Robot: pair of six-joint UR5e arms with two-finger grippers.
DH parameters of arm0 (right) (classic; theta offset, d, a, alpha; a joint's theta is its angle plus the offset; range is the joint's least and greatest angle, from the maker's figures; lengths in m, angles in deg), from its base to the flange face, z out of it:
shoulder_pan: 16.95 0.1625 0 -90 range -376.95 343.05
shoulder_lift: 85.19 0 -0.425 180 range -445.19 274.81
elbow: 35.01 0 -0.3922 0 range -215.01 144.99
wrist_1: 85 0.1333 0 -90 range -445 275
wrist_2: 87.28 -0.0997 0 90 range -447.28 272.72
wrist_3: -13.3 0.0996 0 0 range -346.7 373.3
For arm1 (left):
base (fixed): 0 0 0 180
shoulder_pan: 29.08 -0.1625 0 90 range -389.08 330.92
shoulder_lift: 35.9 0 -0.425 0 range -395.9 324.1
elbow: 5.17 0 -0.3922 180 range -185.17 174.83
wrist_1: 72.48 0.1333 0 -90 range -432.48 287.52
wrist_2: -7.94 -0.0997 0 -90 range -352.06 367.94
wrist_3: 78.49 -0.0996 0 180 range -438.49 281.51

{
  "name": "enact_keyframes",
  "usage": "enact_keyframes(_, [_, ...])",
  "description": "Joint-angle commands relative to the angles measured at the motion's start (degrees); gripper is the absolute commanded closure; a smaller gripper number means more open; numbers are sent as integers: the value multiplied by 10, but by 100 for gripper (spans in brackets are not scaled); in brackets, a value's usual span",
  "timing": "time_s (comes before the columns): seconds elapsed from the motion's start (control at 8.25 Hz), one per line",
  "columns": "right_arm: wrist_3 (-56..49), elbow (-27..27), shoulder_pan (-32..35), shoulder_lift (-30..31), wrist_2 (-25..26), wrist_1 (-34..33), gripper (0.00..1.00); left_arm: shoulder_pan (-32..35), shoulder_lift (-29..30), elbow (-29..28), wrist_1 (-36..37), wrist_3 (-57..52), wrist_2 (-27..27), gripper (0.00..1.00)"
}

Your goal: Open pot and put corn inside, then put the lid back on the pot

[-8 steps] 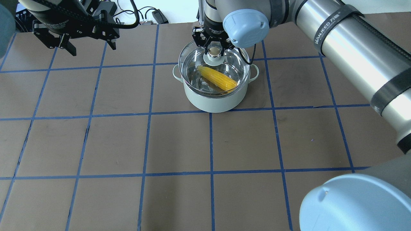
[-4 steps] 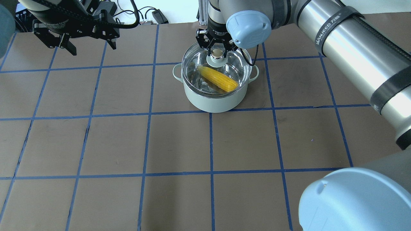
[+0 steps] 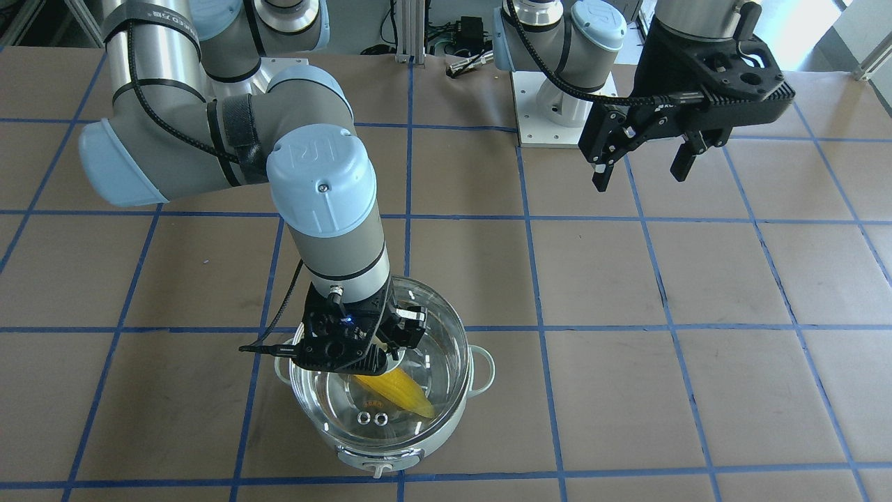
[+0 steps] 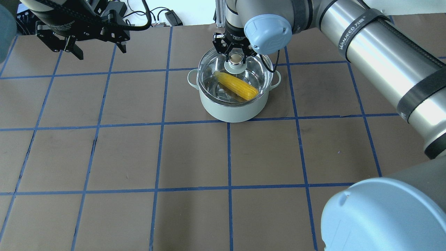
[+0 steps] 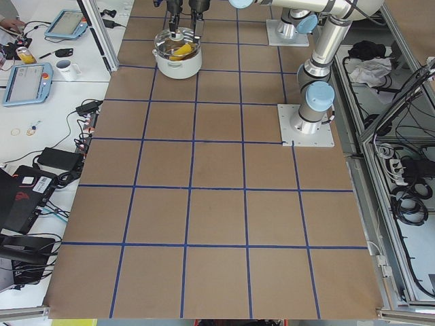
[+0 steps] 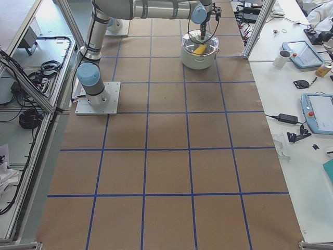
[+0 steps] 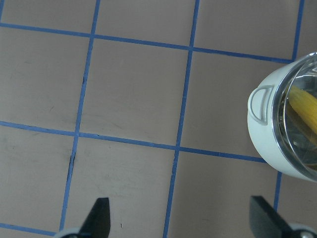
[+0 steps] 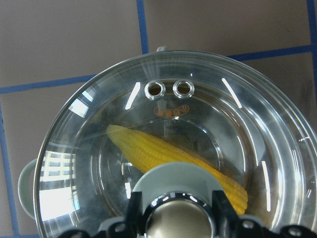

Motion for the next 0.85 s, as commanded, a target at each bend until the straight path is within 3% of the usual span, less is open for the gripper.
enact_keyframes(0.0, [-2,0,2,-3,7,-3,46,1,-4,0,1,0,0,0])
enact_keyframes(0.73, [-4,0,15,-10,11,-18,46,1,-5,4,1,0,-1,0])
